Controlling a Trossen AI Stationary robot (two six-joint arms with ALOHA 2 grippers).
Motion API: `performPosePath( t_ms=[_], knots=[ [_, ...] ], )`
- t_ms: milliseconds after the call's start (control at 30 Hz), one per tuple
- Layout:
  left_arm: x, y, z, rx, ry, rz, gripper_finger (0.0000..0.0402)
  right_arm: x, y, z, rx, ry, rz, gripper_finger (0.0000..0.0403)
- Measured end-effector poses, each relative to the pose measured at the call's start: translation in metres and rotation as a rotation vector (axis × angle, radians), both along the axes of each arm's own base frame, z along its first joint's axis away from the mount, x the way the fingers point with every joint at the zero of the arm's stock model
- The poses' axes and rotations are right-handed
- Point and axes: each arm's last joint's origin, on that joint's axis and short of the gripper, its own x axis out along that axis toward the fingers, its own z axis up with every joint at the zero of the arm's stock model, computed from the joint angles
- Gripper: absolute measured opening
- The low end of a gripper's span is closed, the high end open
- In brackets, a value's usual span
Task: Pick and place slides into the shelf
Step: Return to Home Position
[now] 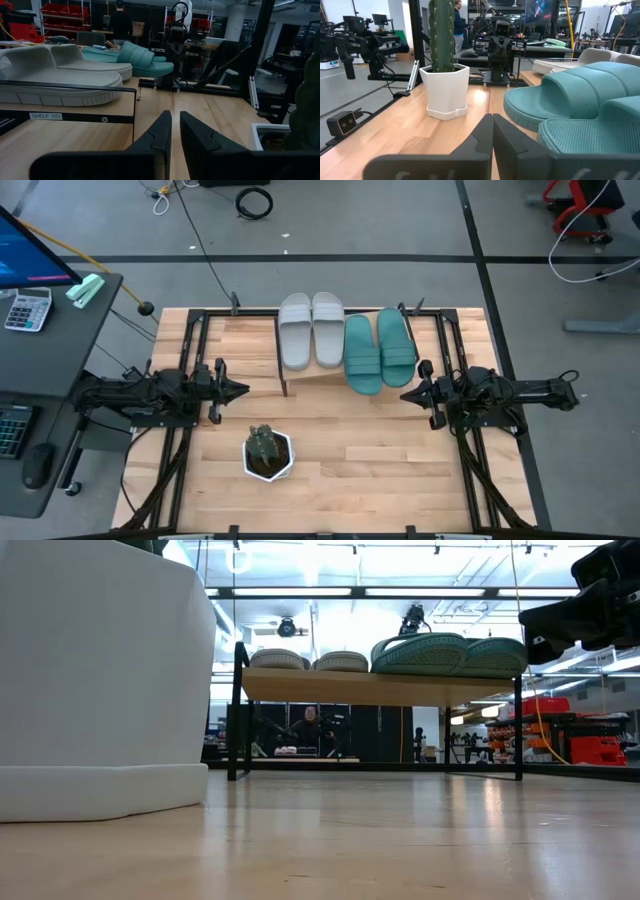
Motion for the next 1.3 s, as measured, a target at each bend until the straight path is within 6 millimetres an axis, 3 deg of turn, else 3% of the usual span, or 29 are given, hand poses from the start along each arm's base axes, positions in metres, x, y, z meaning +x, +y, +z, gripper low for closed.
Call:
performPosePath(
  t_ms=[1300],
  knots=[
    [0.0000,0.0000,0.0000,0.000,0.000,-0.001,0.0028,0.0000,0.0000,-0.0001,0.000,0.001,0.000,0.0014]
  ],
)
